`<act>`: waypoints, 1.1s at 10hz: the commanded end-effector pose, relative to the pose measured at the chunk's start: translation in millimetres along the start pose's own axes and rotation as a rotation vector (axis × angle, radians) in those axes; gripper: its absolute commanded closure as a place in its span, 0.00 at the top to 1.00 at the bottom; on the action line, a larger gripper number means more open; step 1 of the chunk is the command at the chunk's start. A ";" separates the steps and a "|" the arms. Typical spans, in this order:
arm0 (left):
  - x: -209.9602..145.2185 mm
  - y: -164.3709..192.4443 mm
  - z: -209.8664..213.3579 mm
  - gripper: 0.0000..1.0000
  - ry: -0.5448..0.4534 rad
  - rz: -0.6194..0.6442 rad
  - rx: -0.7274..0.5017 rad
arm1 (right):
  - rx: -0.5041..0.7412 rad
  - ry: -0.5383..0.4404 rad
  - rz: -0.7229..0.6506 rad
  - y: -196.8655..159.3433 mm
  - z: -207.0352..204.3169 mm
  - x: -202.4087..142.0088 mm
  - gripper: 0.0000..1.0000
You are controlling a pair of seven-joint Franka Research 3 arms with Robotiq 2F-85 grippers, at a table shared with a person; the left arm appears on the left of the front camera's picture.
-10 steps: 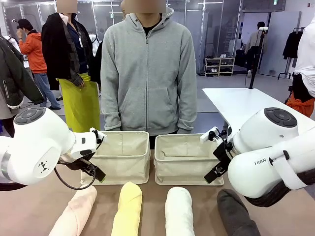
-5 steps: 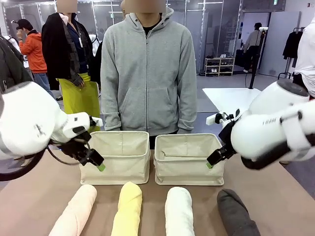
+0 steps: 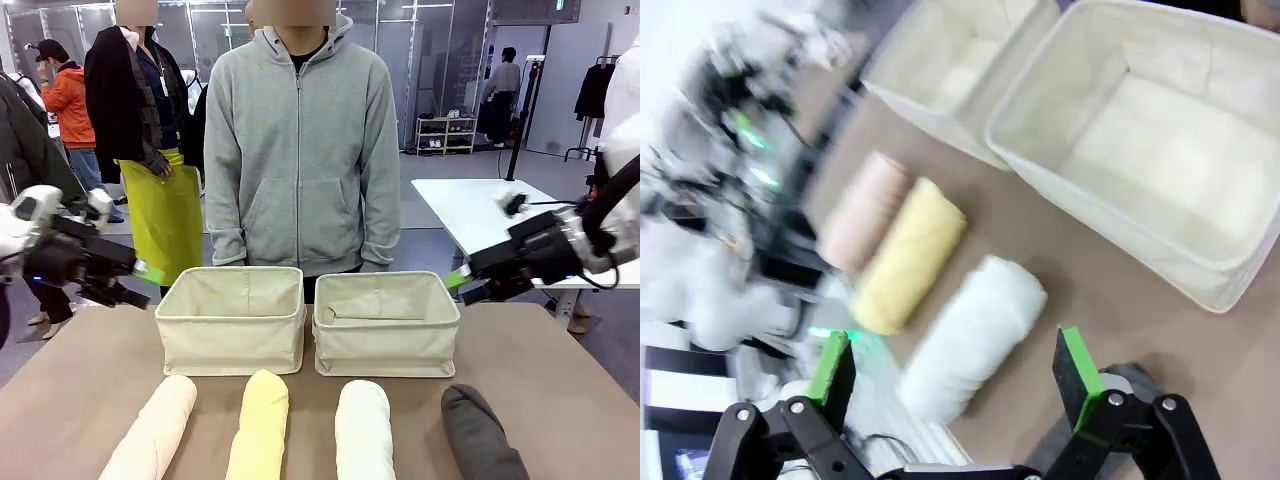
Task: Divide the towels into two baskets.
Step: Pick up one hotel-folded towel and place it in the Fabric basket indicated by the person.
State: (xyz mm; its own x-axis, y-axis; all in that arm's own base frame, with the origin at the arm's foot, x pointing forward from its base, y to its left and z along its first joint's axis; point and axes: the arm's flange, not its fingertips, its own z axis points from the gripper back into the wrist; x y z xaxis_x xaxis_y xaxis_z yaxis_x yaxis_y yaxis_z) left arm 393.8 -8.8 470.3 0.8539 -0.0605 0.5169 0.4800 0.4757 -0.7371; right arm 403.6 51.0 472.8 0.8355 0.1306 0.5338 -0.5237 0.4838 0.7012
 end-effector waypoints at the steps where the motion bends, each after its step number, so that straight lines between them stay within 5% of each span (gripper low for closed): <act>1: -15.3 28.9 44.8 1.00 -0.147 0.081 -0.083 | 0.094 -0.104 -0.133 -45.2 40.6 -7.6 1.00; 6: -105.6 79.0 190.7 1.00 -0.543 0.244 0.081 | -0.077 -0.517 -0.395 -99.9 210.1 -109.6 1.00; 11: -132.9 84.1 235.0 1.00 -0.617 0.304 0.154 | -0.145 -0.618 -0.418 -104.6 265.9 -146.0 1.00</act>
State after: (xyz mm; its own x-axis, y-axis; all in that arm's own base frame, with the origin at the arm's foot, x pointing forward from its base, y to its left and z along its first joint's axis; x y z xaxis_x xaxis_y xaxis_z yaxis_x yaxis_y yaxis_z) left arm 273.4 244.4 444.3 0.6531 0.5770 0.4905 0.1679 0.5212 -0.8368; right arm 289.6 -246.0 451.3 0.6907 -0.5691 0.4462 -0.1279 0.5111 0.8500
